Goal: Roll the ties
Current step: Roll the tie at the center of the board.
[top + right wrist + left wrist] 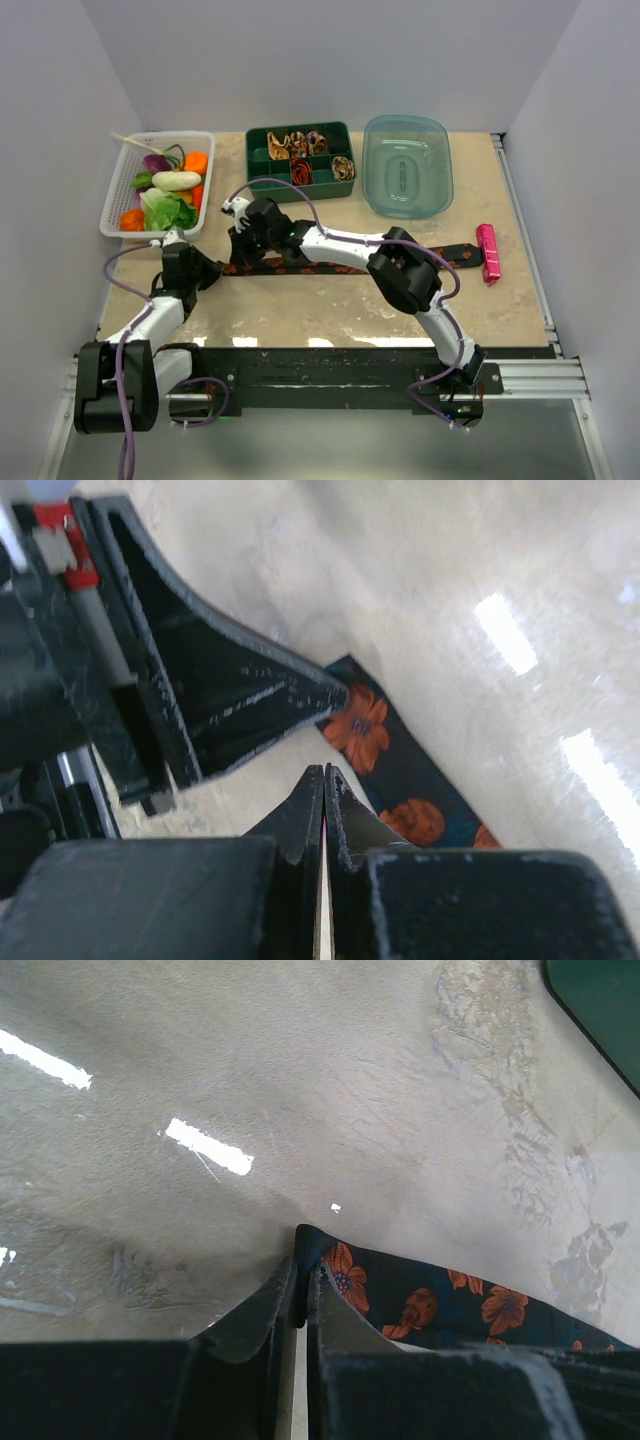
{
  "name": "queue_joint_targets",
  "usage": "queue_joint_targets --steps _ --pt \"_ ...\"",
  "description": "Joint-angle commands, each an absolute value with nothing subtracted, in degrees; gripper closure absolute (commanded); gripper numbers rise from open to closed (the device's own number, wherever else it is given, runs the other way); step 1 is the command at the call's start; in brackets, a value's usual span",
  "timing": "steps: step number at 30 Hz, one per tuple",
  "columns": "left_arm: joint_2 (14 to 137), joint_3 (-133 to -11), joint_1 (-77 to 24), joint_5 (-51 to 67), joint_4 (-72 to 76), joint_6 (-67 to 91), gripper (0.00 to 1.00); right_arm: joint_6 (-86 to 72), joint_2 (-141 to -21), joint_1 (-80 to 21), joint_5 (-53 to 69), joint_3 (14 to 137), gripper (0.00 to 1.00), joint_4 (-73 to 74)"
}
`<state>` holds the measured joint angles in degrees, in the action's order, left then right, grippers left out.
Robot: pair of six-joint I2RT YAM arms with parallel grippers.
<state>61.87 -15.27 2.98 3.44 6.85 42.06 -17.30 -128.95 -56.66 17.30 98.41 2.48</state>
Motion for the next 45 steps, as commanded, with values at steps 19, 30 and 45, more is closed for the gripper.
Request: queue_joint_targets --steps 19,30,45 --pt "53.35 -16.08 2.73 12.21 11.42 36.30 1.00 -19.25 -133.07 -56.51 12.39 100.72 1.00 0.27" --pt "54.58 -16.43 1.49 12.57 10.99 36.30 1.00 -20.13 -133.50 -55.72 10.28 100.11 1.00 -1.41" --pt "56.25 -18.54 -1.49 12.83 13.18 37.88 1.00 -23.29 -135.88 -55.55 15.73 98.88 1.00 -4.22"
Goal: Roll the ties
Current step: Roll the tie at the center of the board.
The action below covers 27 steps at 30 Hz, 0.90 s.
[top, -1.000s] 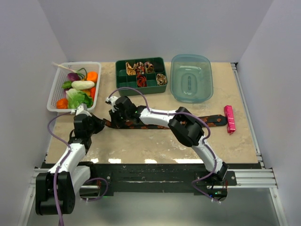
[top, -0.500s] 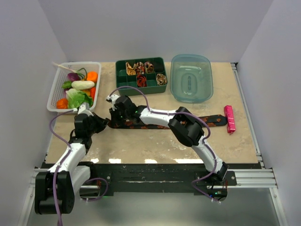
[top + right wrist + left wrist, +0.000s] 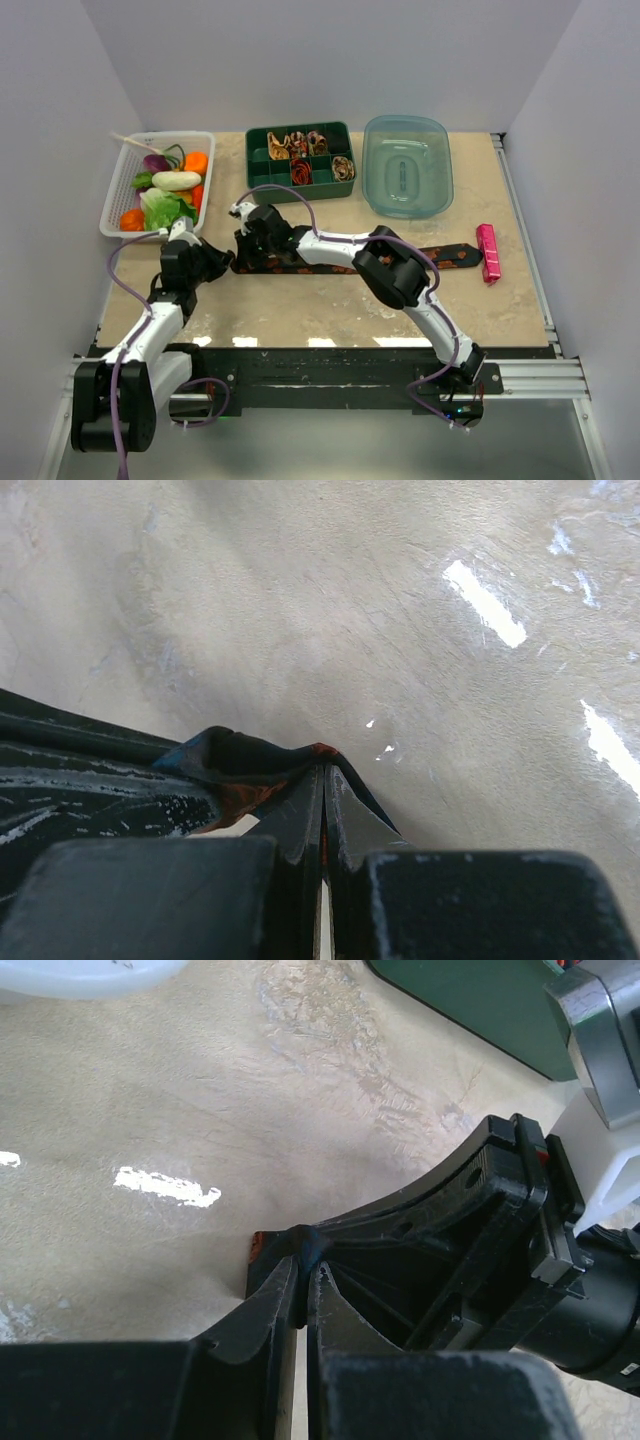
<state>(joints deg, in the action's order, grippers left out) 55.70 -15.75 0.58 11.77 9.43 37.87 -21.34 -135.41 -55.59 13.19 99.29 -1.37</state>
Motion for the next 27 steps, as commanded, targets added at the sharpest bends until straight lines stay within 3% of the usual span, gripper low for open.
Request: queue_joint_targets --steps 1,18,27 --pt "56.25 -18.54 -1.76 12.66 13.36 37.88 1.00 -23.47 -135.97 -55.46 15.73 98.88 1.00 -4.31" --pt "57.48 -18.81 -7.12 7.65 13.19 39.11 1.00 -27.86 -135.53 -52.47 21.80 96.42 1.00 -7.38" --pt "57.48 -20.65 -7.21 5.98 10.90 39.11 1.00 -20.66 -130.25 -52.29 12.32 99.58 1.00 4.47"
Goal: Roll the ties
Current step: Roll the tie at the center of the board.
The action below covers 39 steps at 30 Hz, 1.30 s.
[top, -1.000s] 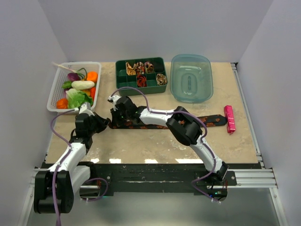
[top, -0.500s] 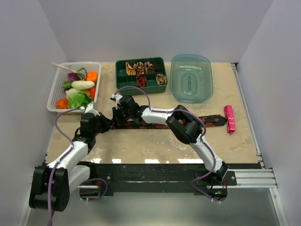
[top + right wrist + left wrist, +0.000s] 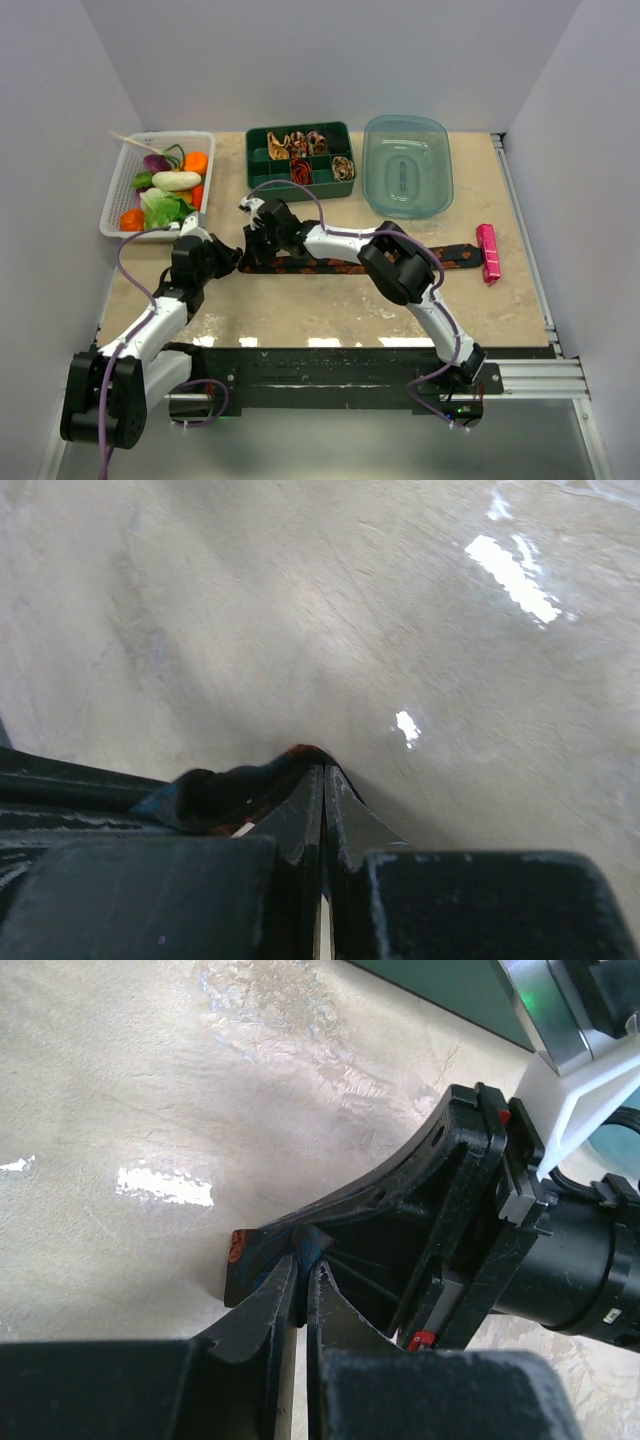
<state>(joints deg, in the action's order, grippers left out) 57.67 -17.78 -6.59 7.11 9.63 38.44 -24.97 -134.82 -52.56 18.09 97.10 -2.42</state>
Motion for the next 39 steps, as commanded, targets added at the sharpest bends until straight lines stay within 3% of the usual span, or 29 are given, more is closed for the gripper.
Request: queue_joint_targets --steps 1,15,39 --pt "57.83 -20.83 -7.21 5.89 10.38 39.11 1.00 -20.22 -130.08 -52.29 11.96 100.36 1.00 5.87" --pt "58.09 -21.88 -9.05 4.31 8.88 37.88 1.00 -19.60 -125.78 -50.54 9.67 97.91 1.00 7.30" --pt "69.08 -20.04 -14.15 3.16 18.10 40.96 0.97 -19.42 -122.08 -48.34 11.16 92.20 1.00 6.33"
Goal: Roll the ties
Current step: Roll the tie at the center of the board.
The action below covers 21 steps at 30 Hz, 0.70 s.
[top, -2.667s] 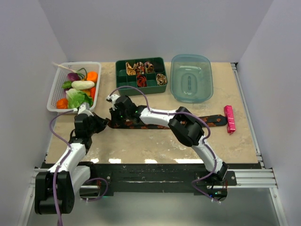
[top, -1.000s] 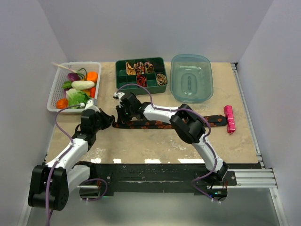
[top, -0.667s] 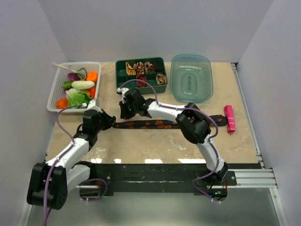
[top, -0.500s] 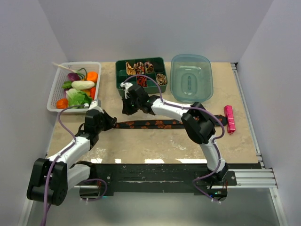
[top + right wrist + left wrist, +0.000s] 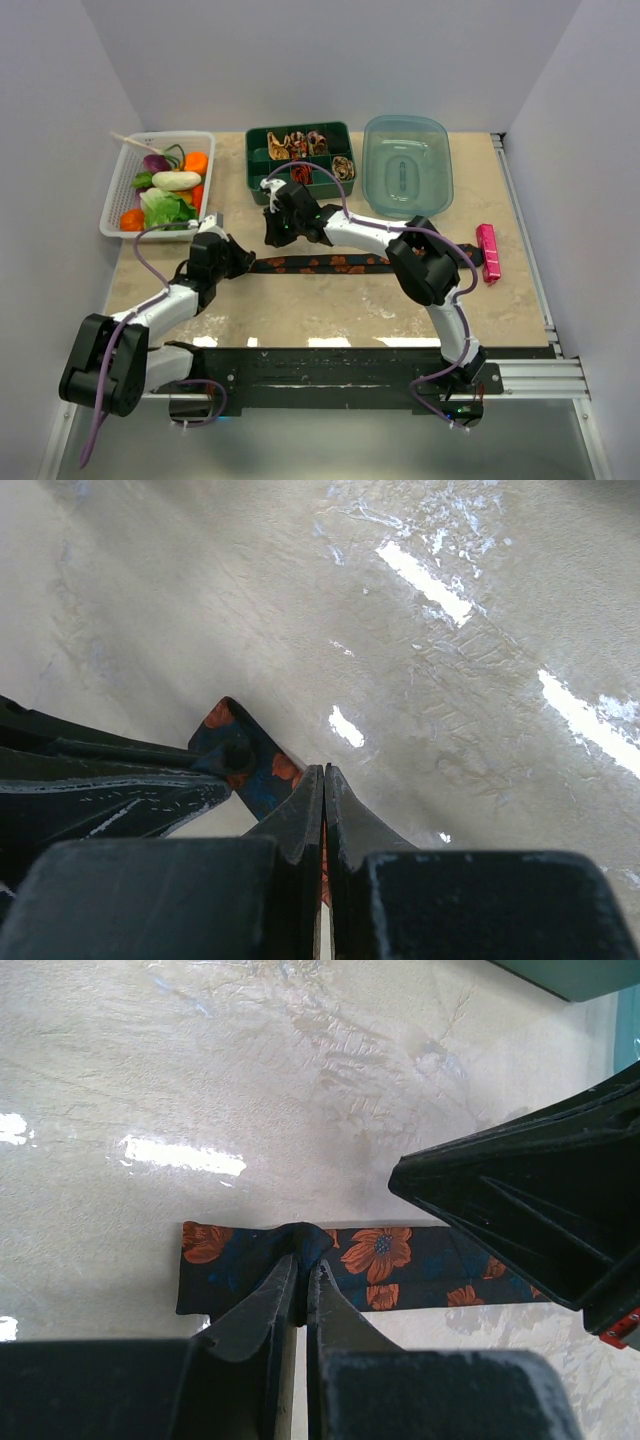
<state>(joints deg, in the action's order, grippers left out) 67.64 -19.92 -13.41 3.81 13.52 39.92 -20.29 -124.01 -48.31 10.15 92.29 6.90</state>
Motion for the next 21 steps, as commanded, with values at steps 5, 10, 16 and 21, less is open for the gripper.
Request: queue_joint_targets --steps 5,10,16,21 --pt "71.27 -20.30 -14.59 4.22 19.42 41.31 0.87 -19.42 -122.17 -48.34 11.51 92.02 1.00 6.15" --pt "71.37 -19.95 -14.77 5.53 20.21 42.10 0.55 -19.51 -121.91 -48.34 12.22 92.11 1.00 5.98" --pt "70.93 -17.49 -14.77 7.82 24.78 45.87 0.52 -19.69 -119.97 -48.43 13.53 89.83 1.00 3.35" --pt "72.42 -16.61 -14.77 7.30 26.19 47.37 0.78 -19.77 -119.53 -48.43 15.90 88.60 1.00 2.46"
